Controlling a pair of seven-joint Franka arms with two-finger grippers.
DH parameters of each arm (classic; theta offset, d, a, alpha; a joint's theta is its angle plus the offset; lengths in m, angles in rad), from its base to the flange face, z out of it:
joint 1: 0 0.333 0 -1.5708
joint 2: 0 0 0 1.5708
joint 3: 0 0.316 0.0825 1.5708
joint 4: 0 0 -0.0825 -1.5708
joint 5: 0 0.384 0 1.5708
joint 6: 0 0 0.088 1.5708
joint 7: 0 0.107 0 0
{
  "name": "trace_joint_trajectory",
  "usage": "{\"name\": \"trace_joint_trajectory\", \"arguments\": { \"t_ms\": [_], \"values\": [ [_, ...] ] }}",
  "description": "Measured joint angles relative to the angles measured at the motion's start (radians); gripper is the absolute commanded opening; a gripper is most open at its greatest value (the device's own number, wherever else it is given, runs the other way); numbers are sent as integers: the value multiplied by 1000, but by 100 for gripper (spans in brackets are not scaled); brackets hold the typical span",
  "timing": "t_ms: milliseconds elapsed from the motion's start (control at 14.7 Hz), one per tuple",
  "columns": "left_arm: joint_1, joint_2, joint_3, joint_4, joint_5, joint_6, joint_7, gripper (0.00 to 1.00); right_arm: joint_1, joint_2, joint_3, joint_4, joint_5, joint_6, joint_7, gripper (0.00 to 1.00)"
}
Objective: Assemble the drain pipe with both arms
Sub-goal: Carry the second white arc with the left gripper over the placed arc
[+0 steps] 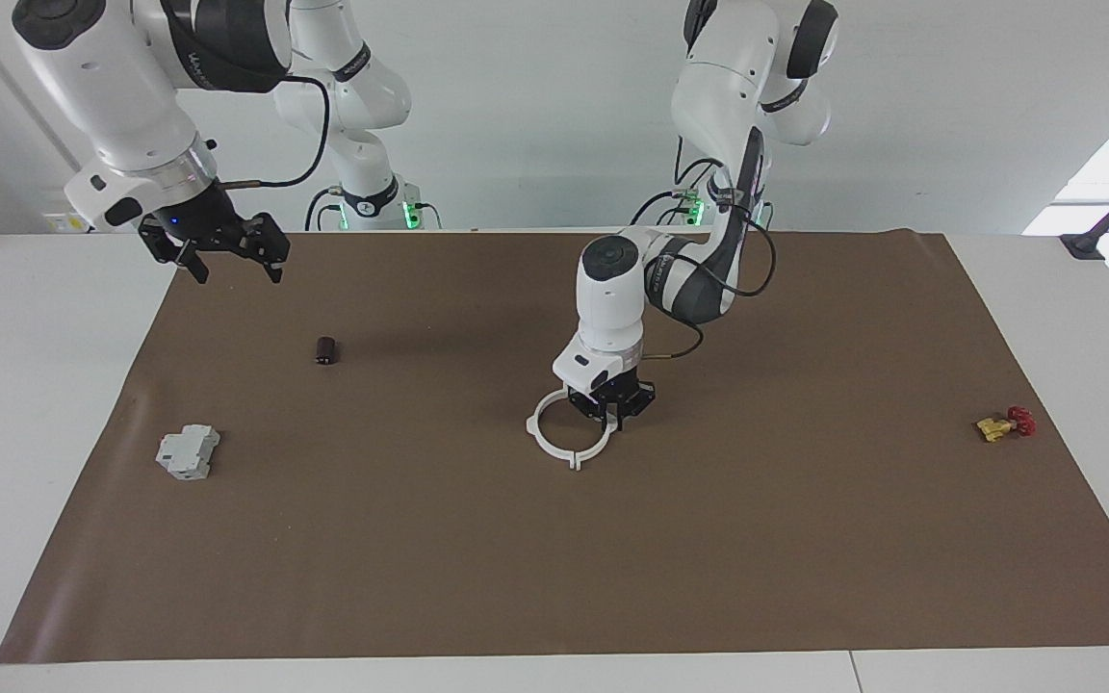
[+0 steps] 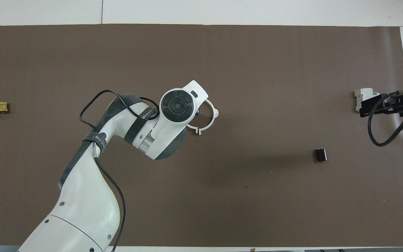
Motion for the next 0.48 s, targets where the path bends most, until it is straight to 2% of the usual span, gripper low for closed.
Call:
{"name": "trace_joint_trajectory", "arguments": {
  "t_ms": [68, 205, 273, 409, 477],
  "values": [
    [0, 0, 0, -2, 0, 1, 0, 0, 0, 0, 0, 0, 0, 0, 0, 100],
    [-1, 0, 0, -3, 0, 2, 0, 36, 0, 0, 0, 0, 0, 0, 0, 100],
    [-1, 0, 0, -3, 0, 3, 0, 48, 0, 0, 0, 0, 0, 0, 0, 100],
    [-1, 0, 0, -3, 0, 3, 0, 68, 0, 0, 1, 0, 0, 0, 0, 100],
    [-1, 0, 0, -3, 0, 3, 0, 71, 0, 0, 1, 0, 0, 0, 0, 100]
  ]
}}
